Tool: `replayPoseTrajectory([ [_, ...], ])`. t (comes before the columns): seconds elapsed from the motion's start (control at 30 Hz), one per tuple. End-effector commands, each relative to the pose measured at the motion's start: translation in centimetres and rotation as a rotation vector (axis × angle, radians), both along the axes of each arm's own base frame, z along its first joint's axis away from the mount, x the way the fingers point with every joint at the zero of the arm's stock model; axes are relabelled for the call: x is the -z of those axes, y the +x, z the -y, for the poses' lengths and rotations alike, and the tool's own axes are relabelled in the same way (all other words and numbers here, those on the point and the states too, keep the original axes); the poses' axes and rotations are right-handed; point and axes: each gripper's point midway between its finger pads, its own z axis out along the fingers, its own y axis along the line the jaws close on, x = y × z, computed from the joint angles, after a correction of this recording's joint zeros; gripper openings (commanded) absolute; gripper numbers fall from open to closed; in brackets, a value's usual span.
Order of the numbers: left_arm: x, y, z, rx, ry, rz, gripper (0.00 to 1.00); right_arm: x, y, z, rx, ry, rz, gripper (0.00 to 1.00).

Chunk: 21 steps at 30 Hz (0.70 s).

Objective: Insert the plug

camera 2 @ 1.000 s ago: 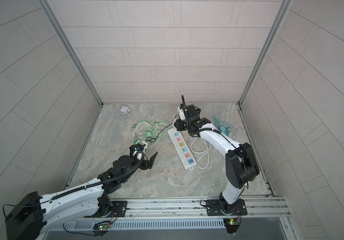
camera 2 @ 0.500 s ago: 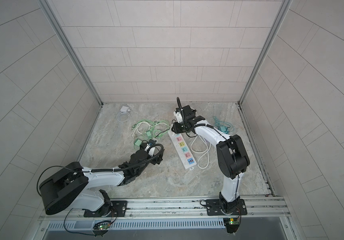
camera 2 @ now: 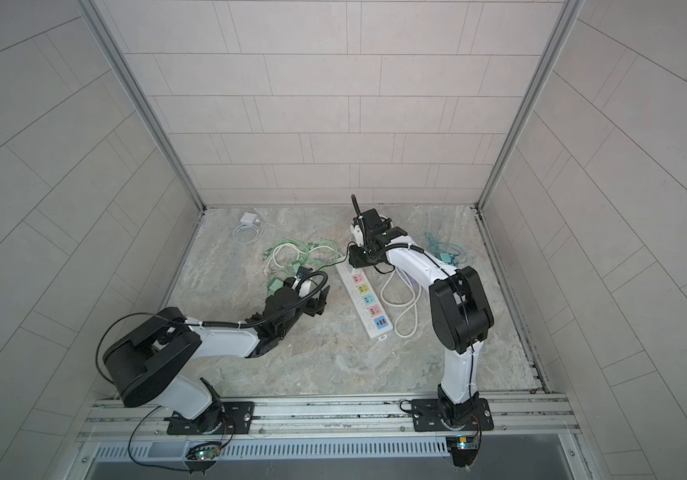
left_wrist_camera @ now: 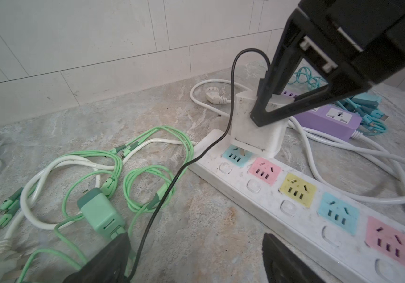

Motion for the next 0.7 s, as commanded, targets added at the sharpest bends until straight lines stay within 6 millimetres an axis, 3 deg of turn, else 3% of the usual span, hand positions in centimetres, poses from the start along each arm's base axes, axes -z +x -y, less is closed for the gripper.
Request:
replayPoseTrajectory([
  [0.0,-1.3,1.6,1.5,0.039,-0.052,0.026,0.86,-1.6,-1.8,1.1,0.033,-0.016,0.002,0.26],
  [0.23,-1.5,4.8,3.2,0.059,-0.08,0.035,0.85,-1.5,-6.6,0.9,0.013,0.033,-0.007,0.26],
  [0.43,-1.3,6.9,4.2,0.072,-0.074,0.027,0.84,-1.5,-8.8,2.0,0.018,0.017,-0.014,0.26],
  [0.67,-1.9,10.7,4.6,0.045,-0.069,0.025,0.83,-1.8,-11.9,1.9,-0.007,0.079,-0.051,0.27],
])
